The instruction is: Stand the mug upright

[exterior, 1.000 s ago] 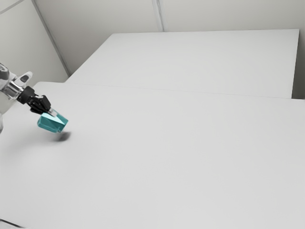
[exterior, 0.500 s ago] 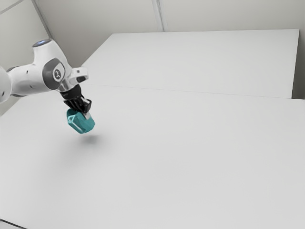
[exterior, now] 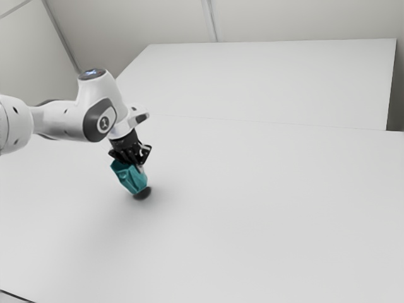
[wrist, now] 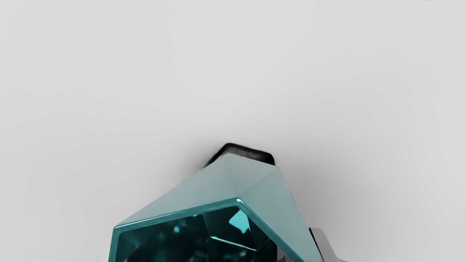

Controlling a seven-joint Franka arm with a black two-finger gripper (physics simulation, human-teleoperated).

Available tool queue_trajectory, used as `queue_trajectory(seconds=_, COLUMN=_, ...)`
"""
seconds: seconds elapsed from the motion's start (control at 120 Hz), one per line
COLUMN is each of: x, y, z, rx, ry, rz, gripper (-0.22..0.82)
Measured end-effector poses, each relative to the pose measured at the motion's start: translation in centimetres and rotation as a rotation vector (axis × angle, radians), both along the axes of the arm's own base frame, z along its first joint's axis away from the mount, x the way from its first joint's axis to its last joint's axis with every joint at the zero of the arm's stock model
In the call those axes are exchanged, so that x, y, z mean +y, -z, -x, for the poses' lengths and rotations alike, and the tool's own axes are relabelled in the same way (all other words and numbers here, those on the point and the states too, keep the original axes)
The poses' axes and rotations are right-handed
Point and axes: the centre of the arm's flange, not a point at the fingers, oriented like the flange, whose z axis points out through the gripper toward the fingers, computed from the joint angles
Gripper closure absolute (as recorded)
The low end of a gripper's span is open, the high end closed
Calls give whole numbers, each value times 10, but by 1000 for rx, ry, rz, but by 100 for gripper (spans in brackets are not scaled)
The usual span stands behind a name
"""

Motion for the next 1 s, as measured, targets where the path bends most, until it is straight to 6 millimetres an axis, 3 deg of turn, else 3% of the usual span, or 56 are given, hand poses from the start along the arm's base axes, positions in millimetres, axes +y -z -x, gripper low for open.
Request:
queue_trajectory(seconds=0.158, x=17, y=19, z=-2, rx=16, ry=-129, rz=2, gripper=78)
queue_trajectory(seconds=0.342, x=2, y=27, z=-5, rx=18, ry=-195, rz=2, gripper=78)
queue_trajectory(seconds=0.542, x=1, y=21, z=-5, rx=9, ry=-263, rz=8, gripper=35)
queue_trajectory(seconds=0.642, x=-3, y=6, z=-3, rx=-10, ry=-281, rz=9, gripper=22)
queue_trajectory(seconds=0.733, x=-12, y=-22, z=1, rx=-35, ry=-286, rz=10, gripper=14)
queue_trajectory(seconds=1.0, x=-40, y=-102, z=4, rx=-76, ry=-265, rz=10, gripper=4)
